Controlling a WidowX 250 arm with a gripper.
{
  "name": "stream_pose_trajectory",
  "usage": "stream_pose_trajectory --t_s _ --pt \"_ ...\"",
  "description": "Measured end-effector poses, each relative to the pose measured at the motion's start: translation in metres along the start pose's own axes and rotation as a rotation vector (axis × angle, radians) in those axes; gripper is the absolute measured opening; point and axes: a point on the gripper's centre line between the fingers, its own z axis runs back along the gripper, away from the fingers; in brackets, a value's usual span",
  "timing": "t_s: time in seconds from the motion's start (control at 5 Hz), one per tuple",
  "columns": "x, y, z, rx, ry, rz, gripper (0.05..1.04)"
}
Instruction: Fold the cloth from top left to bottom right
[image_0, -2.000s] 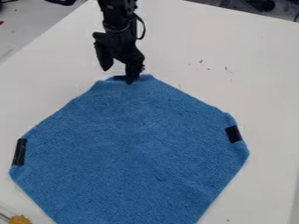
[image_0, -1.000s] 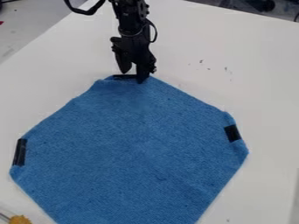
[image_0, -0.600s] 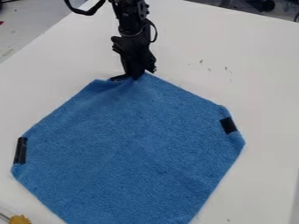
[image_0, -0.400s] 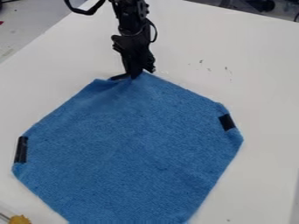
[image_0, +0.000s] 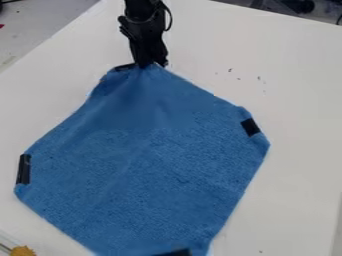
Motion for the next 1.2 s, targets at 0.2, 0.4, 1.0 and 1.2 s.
stream_pose_trajectory --t_s 0.2,0.4,1.0,1.2 --pt "-0.017 -0.018 0.033 0.048 -0.033 0.028 0.058" --pt "-0.048 -0.045 0.053 0.053 -0.018 0.121 0.058" --pt "-0.128 -0.116 0.055 -0.057 0.092 0.420 0.081" --pt "-0.141 -0.122 0.052 -0.081 0.136 0.498 0.241"
